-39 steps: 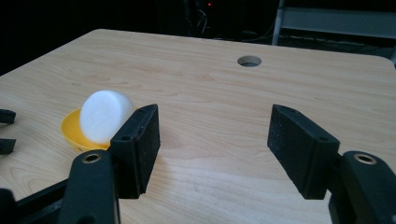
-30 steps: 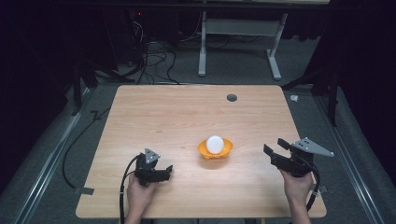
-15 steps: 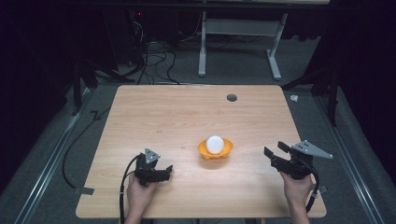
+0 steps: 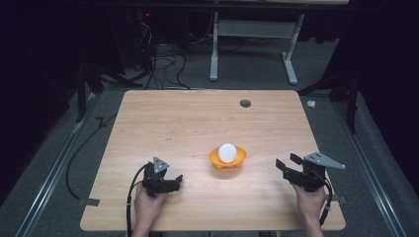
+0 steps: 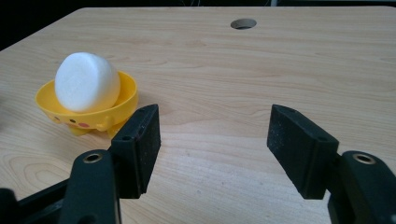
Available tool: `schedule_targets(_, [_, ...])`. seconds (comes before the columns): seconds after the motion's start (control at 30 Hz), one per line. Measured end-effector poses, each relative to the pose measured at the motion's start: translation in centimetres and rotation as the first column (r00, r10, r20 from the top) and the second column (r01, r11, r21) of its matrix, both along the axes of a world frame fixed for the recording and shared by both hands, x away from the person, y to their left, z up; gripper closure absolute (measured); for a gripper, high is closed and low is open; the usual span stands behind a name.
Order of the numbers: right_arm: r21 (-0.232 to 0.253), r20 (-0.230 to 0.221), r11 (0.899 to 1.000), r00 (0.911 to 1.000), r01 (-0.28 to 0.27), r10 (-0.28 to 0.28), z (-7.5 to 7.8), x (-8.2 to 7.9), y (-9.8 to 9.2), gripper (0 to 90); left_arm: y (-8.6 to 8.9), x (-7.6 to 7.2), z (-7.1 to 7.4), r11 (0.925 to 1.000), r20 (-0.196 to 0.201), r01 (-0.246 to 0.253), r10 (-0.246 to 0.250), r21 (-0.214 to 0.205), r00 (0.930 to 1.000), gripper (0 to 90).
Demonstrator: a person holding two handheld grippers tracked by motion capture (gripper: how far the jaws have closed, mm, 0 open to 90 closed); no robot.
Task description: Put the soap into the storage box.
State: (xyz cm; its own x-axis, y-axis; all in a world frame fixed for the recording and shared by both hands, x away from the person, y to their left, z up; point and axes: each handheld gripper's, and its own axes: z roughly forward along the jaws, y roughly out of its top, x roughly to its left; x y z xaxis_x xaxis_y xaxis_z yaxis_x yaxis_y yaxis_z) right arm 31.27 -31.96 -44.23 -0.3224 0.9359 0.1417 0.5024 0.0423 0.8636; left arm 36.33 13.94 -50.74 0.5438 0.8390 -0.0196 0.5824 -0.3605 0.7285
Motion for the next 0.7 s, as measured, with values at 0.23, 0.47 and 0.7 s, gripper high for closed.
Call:
schedule_targets(0.23, [0.002, -0.018, 1.000, 0.9998, -0.007, 0.007, -0.8, 0.3, 0.4, 35.8, 0.0, 0.0, 0.0, 1.0000, 0.000, 0.000, 0.000, 0.001, 1.0000, 15.5])
schedule_targets(0.47, [-0.005, -0.046, 1.000, 0.9989, -0.010, 0.010, -1.6, 0.6, 0.6, 35.8, 0.0, 0.0, 0.0, 1.0000, 0.000, 0.000, 0.000, 0.000, 1.0000, 15.5])
schedule_targets(0.7, [-0.019, -0.067, 1.000, 0.9976, -0.019, 0.017, -2.6, 0.9, 1.2, 35.8, 0.0, 0.0, 0.0, 1.0000, 0.000, 0.000, 0.000, 0.000, 1.0000, 15.5])
